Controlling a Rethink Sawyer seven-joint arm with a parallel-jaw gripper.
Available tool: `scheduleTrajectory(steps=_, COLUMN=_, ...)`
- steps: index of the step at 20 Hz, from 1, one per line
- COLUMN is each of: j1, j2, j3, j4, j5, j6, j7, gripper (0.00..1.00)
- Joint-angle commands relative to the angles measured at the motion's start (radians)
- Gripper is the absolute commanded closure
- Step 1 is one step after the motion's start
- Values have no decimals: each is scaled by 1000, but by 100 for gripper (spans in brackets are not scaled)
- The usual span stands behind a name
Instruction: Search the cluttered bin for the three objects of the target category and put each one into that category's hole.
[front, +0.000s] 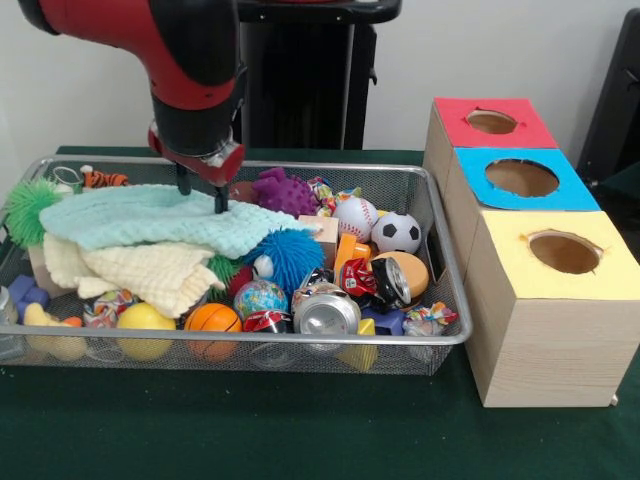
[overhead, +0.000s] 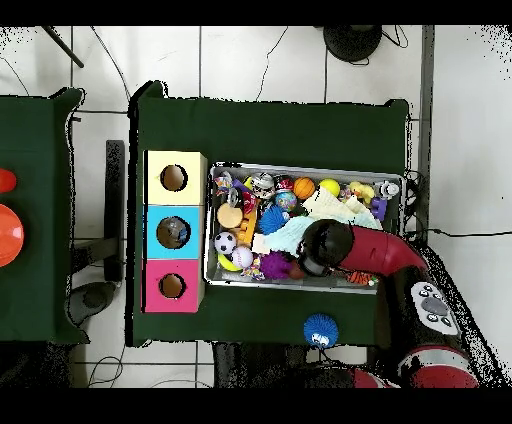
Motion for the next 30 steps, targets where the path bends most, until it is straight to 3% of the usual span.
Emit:
scheduleTrajectory(steps=1, j1=74, j2=55, j3=46, j4=-48, j5=95, j6=50, j7=182, gripper=0)
scheduleTrajectory(steps=9, j1=135, j2=143, j3=36, j4=-112, j5=172, j6=1, j7=217, gripper=0)
scheduleTrajectory(steps=21, j1=207, j2=145, j3=-1, j4=-193, j5=271, j6=109, j7=223, gripper=0)
scheduleTrajectory(steps=30, j1=247, j2=70, j3=-69, j4=-303, j5=253, j6=398, j7=181, gripper=0)
